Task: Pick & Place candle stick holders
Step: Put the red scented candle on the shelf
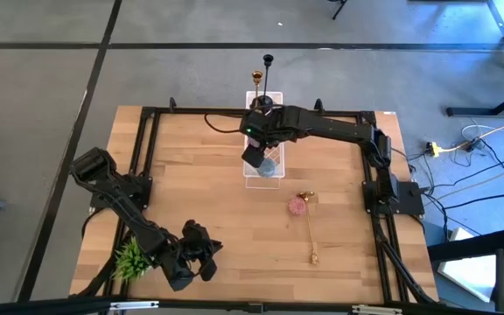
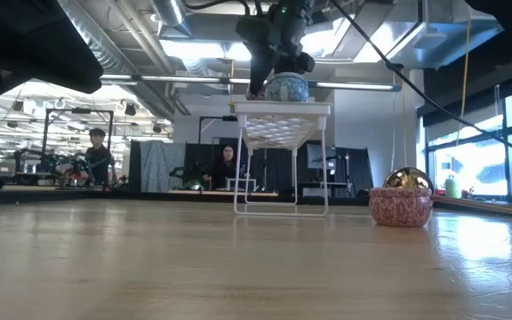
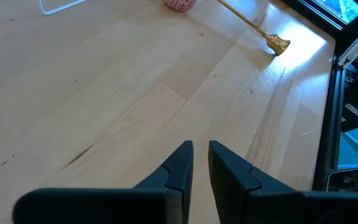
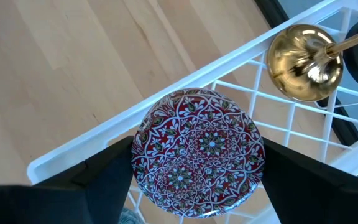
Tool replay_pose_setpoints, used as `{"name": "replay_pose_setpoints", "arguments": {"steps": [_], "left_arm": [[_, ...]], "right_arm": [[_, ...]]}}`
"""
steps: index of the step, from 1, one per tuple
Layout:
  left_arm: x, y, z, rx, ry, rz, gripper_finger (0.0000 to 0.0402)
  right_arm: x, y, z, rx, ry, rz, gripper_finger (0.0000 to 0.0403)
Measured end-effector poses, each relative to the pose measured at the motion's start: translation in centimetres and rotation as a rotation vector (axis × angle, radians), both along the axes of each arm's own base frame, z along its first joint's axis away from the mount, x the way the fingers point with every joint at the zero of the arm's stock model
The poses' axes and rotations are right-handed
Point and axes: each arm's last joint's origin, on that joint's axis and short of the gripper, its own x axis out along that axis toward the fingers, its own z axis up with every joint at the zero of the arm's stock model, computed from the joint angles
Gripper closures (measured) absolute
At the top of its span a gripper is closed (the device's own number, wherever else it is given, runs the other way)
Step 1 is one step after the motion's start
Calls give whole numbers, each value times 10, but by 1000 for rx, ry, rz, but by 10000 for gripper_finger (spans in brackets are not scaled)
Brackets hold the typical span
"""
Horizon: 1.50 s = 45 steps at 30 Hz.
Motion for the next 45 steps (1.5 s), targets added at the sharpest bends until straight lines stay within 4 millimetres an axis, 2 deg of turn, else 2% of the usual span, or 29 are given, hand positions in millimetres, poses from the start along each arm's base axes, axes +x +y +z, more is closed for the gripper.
{"name": "replay_pose_setpoints", "arguments": {"steps": [45], "left_arm": [[0,0,0,-2,1,-1,357]], "right_arm": [[3,-2,2,-58,2,116,84]]}}
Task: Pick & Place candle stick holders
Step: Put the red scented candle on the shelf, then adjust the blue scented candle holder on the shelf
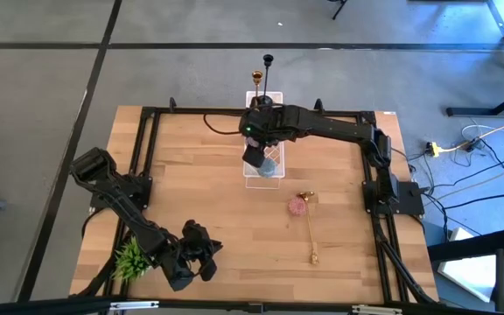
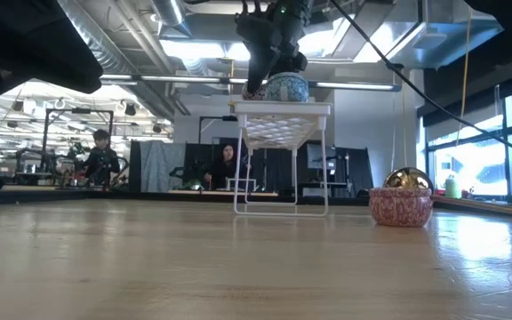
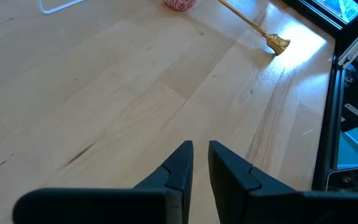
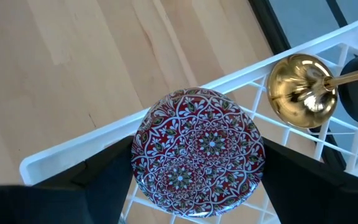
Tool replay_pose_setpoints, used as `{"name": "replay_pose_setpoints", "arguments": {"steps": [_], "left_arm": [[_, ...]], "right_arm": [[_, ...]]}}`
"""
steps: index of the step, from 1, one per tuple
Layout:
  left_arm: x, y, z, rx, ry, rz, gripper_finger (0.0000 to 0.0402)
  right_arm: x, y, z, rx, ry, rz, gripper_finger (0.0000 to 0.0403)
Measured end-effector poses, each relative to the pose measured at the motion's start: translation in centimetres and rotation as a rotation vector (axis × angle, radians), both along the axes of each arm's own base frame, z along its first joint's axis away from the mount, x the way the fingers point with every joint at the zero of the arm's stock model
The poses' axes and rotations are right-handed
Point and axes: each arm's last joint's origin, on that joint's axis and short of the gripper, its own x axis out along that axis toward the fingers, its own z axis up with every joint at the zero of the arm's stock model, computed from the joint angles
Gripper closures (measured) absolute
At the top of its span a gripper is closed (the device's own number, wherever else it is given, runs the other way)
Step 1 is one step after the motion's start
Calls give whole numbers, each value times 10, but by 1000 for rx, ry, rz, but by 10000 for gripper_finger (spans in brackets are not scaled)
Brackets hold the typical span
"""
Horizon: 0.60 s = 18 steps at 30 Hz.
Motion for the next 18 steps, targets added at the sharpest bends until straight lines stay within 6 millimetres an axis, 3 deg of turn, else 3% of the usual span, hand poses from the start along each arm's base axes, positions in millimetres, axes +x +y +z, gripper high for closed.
{"name": "replay_pose_setpoints", "arguments": {"steps": [18], "left_arm": [[0,0,0,-1,2,-1,357]], "right_arm": [[0,0,0,4,8,26,53]]}}
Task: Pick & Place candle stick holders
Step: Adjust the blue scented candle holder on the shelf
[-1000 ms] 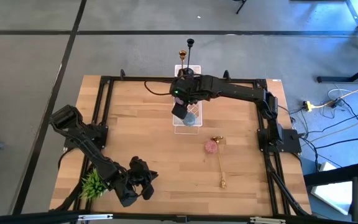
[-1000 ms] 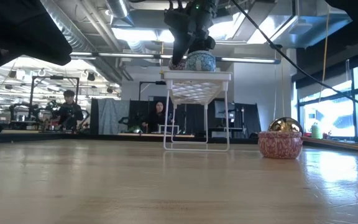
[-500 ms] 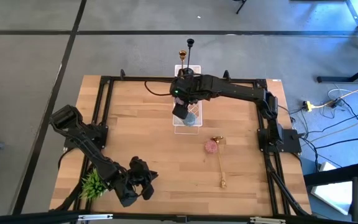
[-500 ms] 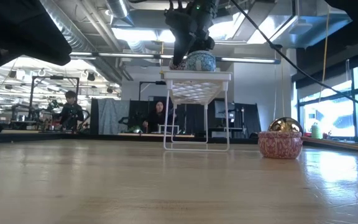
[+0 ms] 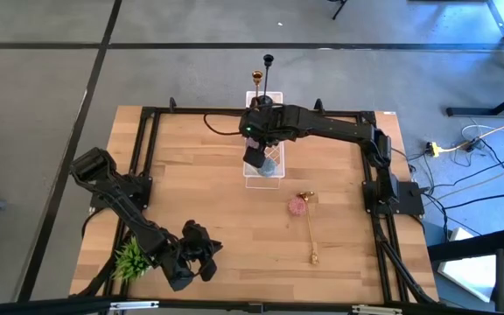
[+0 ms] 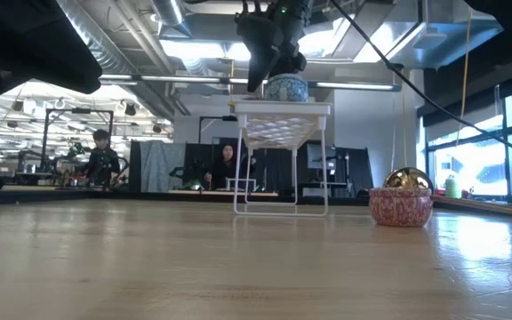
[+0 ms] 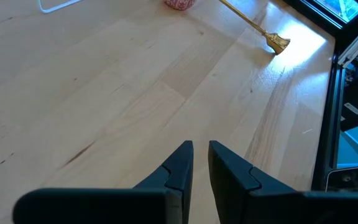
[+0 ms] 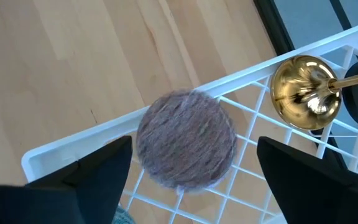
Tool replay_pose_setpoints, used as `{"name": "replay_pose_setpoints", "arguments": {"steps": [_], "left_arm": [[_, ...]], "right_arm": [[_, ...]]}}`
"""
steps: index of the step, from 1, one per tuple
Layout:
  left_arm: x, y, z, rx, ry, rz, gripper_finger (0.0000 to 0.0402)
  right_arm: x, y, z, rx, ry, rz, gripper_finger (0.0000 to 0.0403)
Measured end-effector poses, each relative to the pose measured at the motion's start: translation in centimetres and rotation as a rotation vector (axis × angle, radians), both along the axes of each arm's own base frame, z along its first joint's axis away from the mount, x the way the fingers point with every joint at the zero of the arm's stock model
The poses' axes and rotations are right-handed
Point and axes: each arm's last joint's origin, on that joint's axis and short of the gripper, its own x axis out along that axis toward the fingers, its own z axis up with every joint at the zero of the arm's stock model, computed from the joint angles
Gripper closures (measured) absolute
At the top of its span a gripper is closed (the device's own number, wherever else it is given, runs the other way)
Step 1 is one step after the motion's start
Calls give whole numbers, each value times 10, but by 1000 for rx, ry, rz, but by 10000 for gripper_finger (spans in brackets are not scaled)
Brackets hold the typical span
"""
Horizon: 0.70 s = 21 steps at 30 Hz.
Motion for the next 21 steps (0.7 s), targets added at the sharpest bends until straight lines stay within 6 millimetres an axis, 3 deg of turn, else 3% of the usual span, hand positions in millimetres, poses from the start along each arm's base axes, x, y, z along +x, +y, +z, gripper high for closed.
{"name": "replay_pose_setpoints", "arguments": {"steps": [21], "left_arm": [[0,0,0,1,0,0,357]], "right_arm": [[0,0,0,-3,1,-1,39]]}}
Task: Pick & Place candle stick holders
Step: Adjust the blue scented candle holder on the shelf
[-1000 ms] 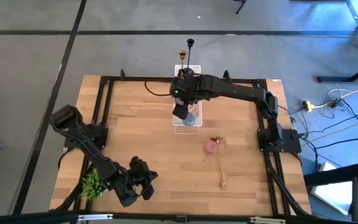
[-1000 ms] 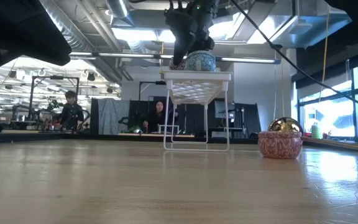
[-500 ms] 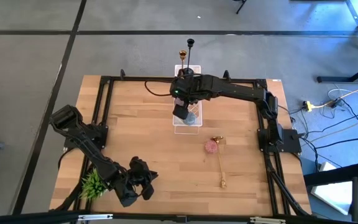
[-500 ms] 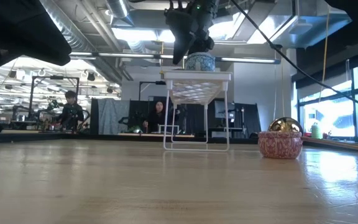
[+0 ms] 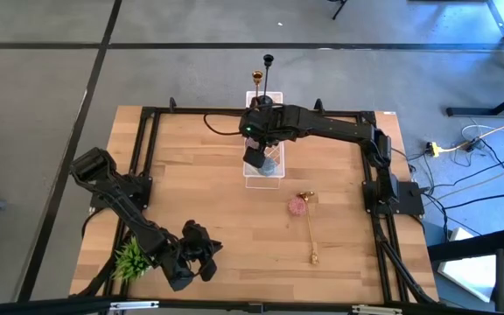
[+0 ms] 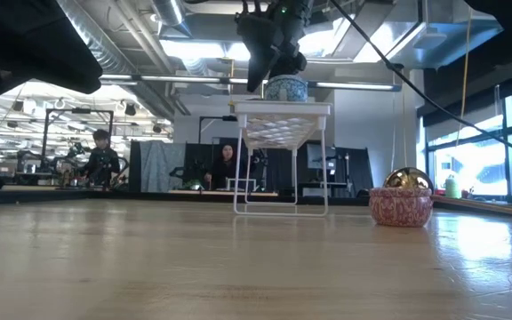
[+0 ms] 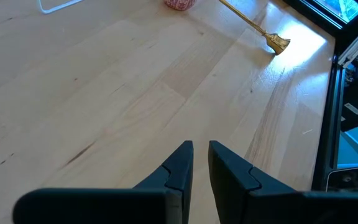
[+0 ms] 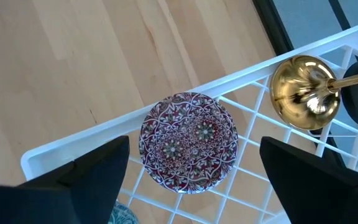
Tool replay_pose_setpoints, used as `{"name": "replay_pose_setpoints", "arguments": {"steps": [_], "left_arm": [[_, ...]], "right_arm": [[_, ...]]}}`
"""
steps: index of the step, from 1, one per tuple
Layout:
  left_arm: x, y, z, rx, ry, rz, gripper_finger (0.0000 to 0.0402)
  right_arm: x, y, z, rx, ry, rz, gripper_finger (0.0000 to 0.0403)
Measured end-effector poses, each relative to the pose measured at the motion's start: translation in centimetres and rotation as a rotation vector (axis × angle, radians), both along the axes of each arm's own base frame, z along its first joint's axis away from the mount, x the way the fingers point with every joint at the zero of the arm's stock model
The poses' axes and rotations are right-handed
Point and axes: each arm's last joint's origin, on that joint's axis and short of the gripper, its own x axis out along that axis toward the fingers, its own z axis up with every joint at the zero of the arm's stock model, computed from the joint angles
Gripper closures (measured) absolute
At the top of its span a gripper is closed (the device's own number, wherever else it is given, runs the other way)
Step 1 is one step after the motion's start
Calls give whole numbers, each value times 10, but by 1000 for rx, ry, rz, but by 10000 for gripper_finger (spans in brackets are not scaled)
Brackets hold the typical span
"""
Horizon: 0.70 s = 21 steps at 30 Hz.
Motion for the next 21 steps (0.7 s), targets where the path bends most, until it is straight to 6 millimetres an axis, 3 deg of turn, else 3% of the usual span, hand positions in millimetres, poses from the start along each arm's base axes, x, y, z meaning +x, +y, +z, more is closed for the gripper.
{"name": "replay_pose_setpoints", "arguments": {"steps": [14,21], "left_arm": [[0,0,0,0,0,1,357],[0,0,0,0,0,1,357]], "right_arm": [[4,5,1,33,-37,45,39],[5,20,2,34,-35,85,39]]}}
